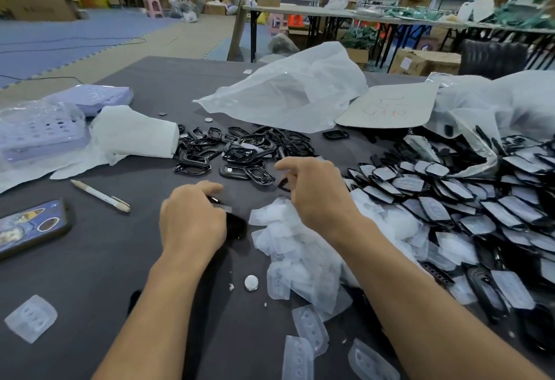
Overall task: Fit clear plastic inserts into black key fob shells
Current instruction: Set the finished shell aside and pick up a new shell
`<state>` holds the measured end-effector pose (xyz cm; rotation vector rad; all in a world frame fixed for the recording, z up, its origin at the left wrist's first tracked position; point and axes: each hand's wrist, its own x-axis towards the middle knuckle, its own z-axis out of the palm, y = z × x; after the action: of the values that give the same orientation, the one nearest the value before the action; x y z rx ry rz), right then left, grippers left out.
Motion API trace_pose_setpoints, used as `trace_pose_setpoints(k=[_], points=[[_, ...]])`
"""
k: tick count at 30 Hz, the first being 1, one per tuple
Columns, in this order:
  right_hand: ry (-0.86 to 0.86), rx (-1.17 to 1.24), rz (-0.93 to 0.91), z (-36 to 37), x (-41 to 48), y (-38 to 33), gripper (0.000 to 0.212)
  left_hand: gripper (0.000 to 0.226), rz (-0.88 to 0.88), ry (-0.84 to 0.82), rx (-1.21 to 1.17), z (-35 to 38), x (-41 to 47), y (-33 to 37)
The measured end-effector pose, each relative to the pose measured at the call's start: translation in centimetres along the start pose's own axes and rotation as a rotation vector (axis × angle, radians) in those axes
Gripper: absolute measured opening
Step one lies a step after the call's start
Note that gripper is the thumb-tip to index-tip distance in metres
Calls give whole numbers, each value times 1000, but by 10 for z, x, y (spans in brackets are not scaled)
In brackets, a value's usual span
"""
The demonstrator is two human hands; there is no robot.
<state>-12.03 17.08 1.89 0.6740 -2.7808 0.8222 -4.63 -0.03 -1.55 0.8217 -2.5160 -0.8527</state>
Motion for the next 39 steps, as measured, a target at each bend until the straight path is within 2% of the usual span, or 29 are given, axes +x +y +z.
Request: trace_pose_setpoints(k=[2, 3, 5, 6, 8, 9, 12, 14, 17, 20, 22, 24, 27, 30, 32, 35, 39], points=[[140, 120, -27, -10, -14, 1, 42, 46, 62, 115, -184, 0, -13, 14], [208, 154, -52, -15, -21, 0, 38, 36, 64, 91, -340, 3, -21, 24], [299, 190, -122, -23, -36, -3, 32, 19, -63, -145, -760, 14, -38, 50], [302, 201, -156, -25, -43, -3, 30, 25, -164, -306, -954, 19, -46, 60], [198, 220, -165, -26, -56, -3, 28, 40, -336, -575, -1245, 25, -54, 72], [109, 249, -131, -26, -60, 1, 30, 41, -380, -649, -1314, 27, -55, 74], [-93, 517, 56, -39, -57, 20, 29, 28, -377, -702, -1270, 34, -53, 74], [-31, 574, 150, -52, -41, 41, 21, 26, -348, -685, -1200, 38, -52, 74], [138, 268, 271, -67, 3, 84, 19, 22, -294, -560, -1102, 44, -47, 70], [45, -161, 362, -70, 52, 126, 29, 20, -208, -379, -938, 48, -41, 61], [-33, -429, 363, -64, 74, 145, 27, 22, -177, -298, -877, 50, -39, 58], [-114, -589, 337, -56, 89, 151, 27, 19, -183, -246, -877, 50, -39, 57], [-159, -675, 264, -48, 103, 151, 23, 20, -204, -199, -860, 51, -36, 55], [-129, -614, 215, -48, 109, 152, 14, 21, -212, -202, -891, 50, -33, 55], [-83, -486, 239, -48, 108, 154, 11, 15, -228, -252, -925, 48, -33, 55], [14, -220, 332, -49, 96, 155, 21, 12, -254, -354, -959, 46, -35, 55], [188, -77, 297, -52, 69, 143, 33, 35, -236, -404, -1041, 40, -39, 52]])
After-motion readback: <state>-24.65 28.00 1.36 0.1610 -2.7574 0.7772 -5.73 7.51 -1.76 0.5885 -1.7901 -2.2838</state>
